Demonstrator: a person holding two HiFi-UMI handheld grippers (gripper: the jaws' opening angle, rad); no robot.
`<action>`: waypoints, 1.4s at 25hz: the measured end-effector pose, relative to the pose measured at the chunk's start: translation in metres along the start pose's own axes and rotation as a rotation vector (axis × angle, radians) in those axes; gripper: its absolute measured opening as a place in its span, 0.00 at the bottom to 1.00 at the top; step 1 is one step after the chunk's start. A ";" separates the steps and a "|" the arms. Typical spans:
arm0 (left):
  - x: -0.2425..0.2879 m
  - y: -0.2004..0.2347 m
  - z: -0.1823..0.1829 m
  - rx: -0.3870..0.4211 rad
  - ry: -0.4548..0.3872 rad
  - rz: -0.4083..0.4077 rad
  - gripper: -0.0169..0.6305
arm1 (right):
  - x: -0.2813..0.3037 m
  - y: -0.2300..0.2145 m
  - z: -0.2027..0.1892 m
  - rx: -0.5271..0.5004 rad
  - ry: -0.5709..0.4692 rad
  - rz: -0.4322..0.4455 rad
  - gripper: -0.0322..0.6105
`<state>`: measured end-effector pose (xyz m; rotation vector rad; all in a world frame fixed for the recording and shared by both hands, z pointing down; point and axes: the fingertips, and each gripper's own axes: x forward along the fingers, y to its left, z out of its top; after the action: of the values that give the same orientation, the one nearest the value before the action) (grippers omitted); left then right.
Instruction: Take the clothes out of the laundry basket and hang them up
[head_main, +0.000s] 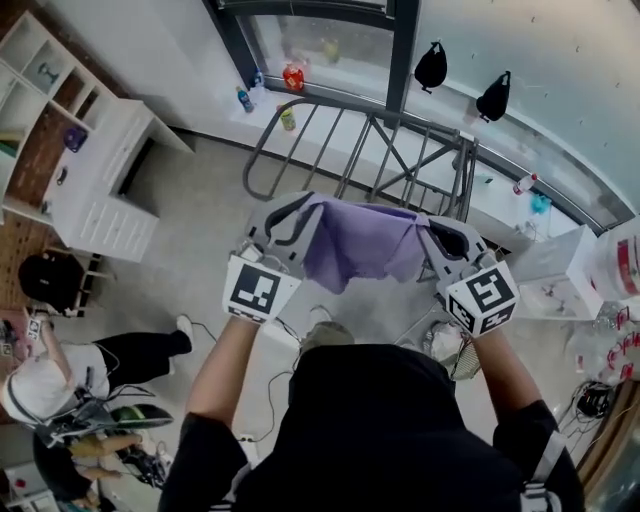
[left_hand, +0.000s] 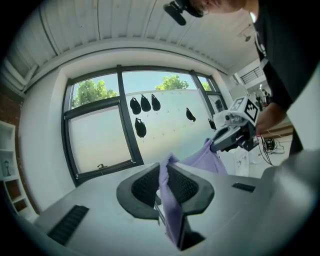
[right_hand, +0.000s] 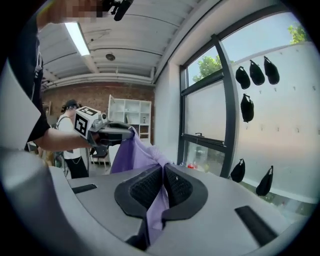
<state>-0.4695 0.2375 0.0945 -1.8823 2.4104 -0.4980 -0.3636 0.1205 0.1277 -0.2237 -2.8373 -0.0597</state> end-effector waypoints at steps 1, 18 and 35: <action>-0.002 0.009 0.001 0.008 -0.003 0.001 0.09 | 0.005 0.002 0.010 0.006 0.004 0.023 0.06; -0.047 0.194 0.069 0.092 -0.157 -0.029 0.10 | 0.113 0.041 0.178 -0.317 -0.029 -0.067 0.06; 0.038 0.288 0.036 0.139 -0.119 -0.044 0.11 | 0.209 -0.016 0.189 -0.336 -0.030 -0.151 0.06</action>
<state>-0.7419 0.2537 -0.0128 -1.8552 2.2048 -0.5246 -0.6174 0.1474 0.0082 -0.0791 -2.8534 -0.5708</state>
